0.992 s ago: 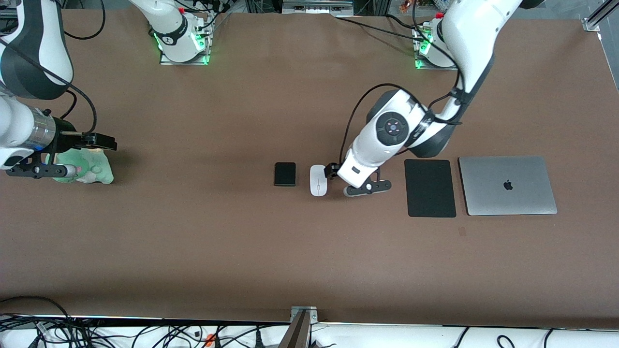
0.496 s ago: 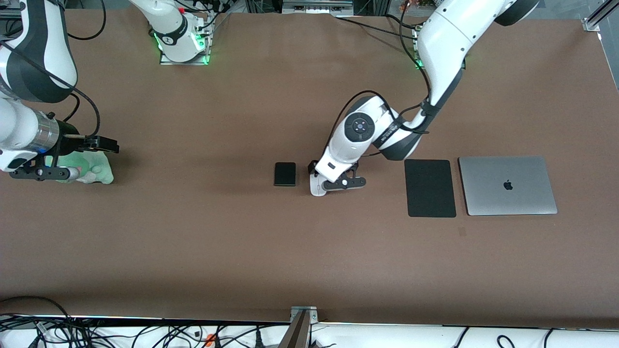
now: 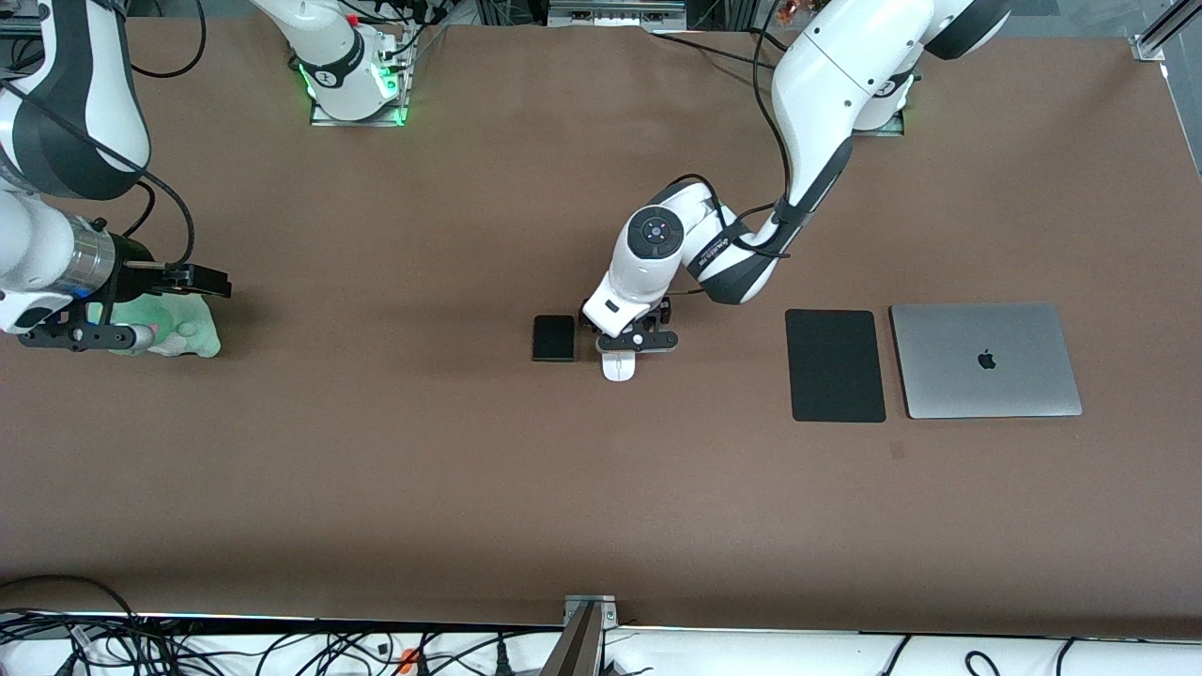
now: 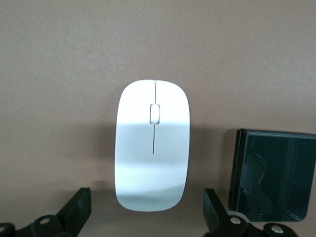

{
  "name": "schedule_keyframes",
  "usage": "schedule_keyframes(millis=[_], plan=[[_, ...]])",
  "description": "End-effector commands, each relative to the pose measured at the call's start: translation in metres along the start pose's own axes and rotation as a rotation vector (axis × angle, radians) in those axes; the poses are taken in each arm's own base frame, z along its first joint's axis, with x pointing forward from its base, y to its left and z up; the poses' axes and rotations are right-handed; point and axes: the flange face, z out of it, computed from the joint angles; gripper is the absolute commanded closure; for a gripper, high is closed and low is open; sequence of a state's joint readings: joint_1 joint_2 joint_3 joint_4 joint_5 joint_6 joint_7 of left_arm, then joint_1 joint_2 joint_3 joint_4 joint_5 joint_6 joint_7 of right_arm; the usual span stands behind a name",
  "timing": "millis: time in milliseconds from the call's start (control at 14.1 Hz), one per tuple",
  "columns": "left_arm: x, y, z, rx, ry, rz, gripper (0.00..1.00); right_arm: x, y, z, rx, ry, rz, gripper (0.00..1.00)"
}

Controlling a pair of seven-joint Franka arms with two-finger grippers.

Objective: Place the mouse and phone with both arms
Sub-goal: 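Lower the left gripper and grasp the white mouse, then carry the white mouse with the left gripper toward the black mouse pad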

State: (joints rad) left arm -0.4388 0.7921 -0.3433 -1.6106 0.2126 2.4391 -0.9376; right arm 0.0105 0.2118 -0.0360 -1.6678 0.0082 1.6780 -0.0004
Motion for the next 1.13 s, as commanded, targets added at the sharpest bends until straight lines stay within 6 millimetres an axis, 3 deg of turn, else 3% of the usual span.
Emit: schedule_keyframes(millis=[0,283,779,1062], plan=[[0.013,0.007,0.003,0.000,0.038,-0.006,0.00,-0.003,-0.001,-0.003,0.014,0.010,0.013,0.00],[0.012,0.005,0.015,0.027,0.048,0.026,0.00,-0.002,-0.003,-0.003,0.015,0.011,0.010,0.00],[0.017,0.006,0.016,0.025,0.056,0.026,0.02,-0.003,-0.004,-0.004,0.015,0.014,0.009,0.00],[0.019,0.005,0.016,0.024,0.057,0.033,0.39,-0.002,-0.004,-0.005,0.015,0.016,0.009,0.00]])
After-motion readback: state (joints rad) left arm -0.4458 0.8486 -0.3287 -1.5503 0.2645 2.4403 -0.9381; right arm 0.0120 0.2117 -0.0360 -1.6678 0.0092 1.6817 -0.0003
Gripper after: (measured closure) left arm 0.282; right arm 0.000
